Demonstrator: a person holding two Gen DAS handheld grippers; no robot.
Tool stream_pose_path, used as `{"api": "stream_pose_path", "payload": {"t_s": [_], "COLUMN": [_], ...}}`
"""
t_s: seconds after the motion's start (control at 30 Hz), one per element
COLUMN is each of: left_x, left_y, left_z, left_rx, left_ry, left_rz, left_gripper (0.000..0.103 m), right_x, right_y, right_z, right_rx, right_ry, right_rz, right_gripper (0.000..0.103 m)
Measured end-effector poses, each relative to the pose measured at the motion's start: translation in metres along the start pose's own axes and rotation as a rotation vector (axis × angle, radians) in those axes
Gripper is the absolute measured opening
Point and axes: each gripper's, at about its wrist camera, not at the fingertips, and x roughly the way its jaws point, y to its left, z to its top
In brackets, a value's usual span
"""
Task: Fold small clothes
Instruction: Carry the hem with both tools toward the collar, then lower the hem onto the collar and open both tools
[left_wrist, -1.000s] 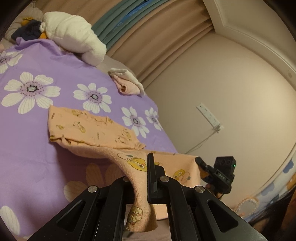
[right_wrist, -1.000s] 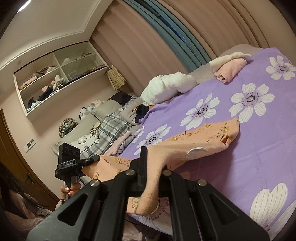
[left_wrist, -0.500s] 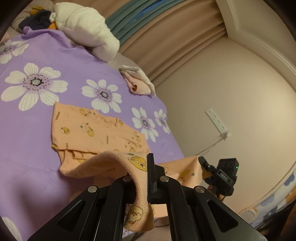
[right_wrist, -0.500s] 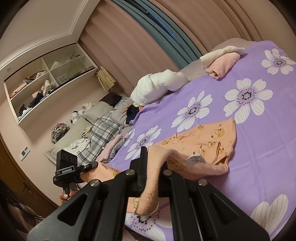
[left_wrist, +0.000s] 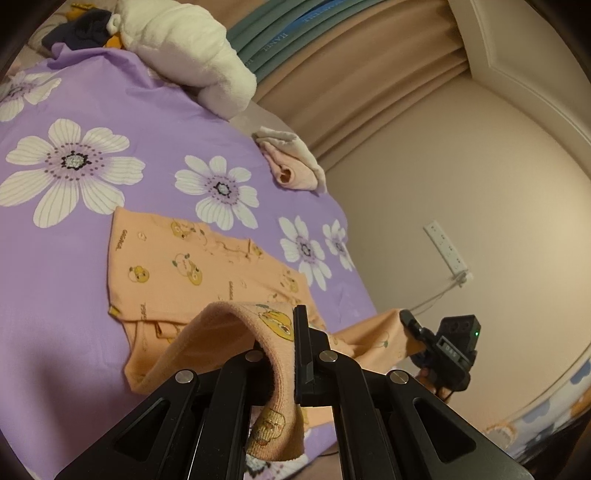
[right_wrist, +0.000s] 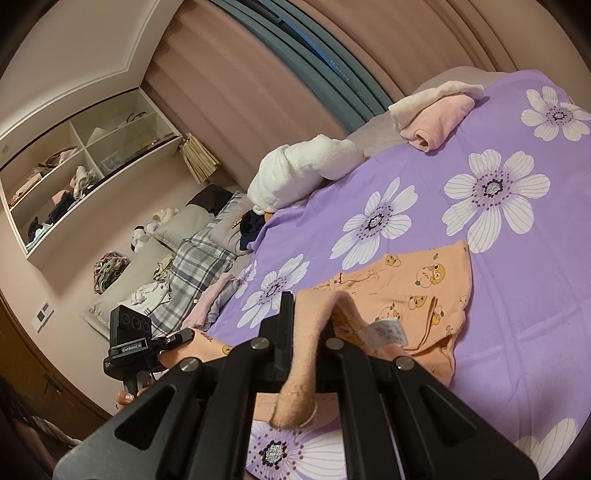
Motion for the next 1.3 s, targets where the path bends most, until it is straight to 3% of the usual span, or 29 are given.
{"api": "stream_pose_path", "payload": {"t_s": [0.7,1.3], "left_x": [0.040,0.068], "left_y": [0.042,0.091], "left_z": [0.043,0.055], "left_rx": [-0.088,-0.214], "left_ry": [-0.011,0.018], "left_rz": [0.042,0.110], "left_gripper": [0.000,0.000], "right_x": [0.061,0.096], "right_y": [-0.052,-0.112], "right_z": [0.030,0.033], "right_rx": [0.113,0.257], "right_ry": [0.052,0.114], "right_rz": [-0.085,-0.167], "right_gripper": [0.005,0.005]}}
